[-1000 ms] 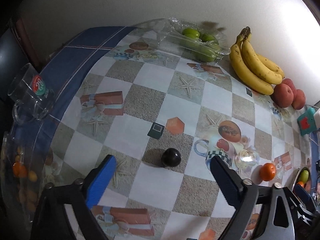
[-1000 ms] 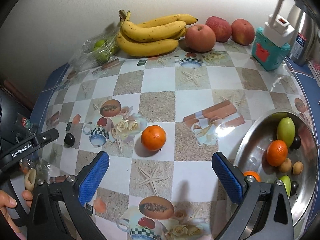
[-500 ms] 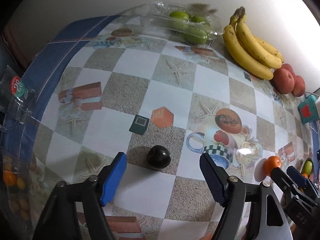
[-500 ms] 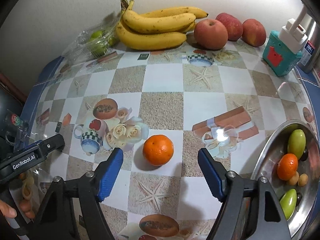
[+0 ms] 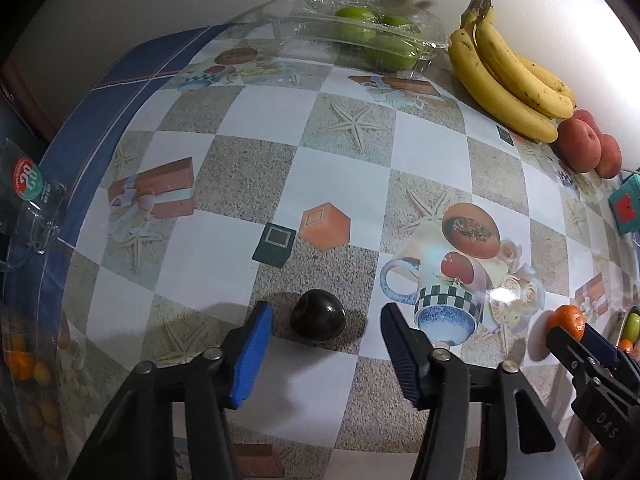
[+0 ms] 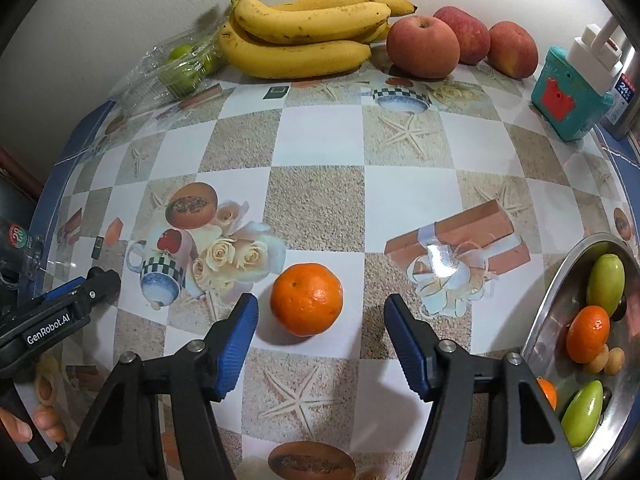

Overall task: Organize fruits
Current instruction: 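Close the right tool on an orange while the left tool grasps a dark plum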

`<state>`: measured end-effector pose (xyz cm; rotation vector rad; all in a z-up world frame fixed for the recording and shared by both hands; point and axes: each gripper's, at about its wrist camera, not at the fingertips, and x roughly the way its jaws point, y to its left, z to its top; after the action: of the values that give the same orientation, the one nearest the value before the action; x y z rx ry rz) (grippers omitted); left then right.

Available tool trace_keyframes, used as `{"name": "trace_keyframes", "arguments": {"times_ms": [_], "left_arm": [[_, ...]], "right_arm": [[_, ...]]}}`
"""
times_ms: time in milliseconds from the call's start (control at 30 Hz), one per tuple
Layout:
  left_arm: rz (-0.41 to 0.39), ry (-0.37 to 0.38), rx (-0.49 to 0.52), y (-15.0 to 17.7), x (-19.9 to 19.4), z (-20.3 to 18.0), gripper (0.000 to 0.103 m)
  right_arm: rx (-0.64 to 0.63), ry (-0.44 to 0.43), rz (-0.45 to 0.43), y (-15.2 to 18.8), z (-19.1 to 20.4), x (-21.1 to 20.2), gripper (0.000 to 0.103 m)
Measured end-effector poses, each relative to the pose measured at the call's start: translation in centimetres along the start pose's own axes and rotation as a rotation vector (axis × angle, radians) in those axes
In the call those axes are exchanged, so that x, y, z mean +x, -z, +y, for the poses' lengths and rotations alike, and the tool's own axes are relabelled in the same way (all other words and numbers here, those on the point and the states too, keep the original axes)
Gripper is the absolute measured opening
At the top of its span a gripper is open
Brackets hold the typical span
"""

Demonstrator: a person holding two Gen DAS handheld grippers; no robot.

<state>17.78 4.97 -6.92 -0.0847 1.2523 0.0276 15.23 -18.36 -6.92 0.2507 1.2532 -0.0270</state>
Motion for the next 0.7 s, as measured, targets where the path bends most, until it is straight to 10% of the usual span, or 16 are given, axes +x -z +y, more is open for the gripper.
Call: {"name": "trace_keyframes", "arguments": {"times_ms": [700], "left_arm": [[-0.007, 0.002, -0.019, -0.4, 0.5, 0.4, 0.032]], "right_arm": [[-0.052, 0.029, -0.002, 0.0, 1.1, 0.3, 0.038]]}}
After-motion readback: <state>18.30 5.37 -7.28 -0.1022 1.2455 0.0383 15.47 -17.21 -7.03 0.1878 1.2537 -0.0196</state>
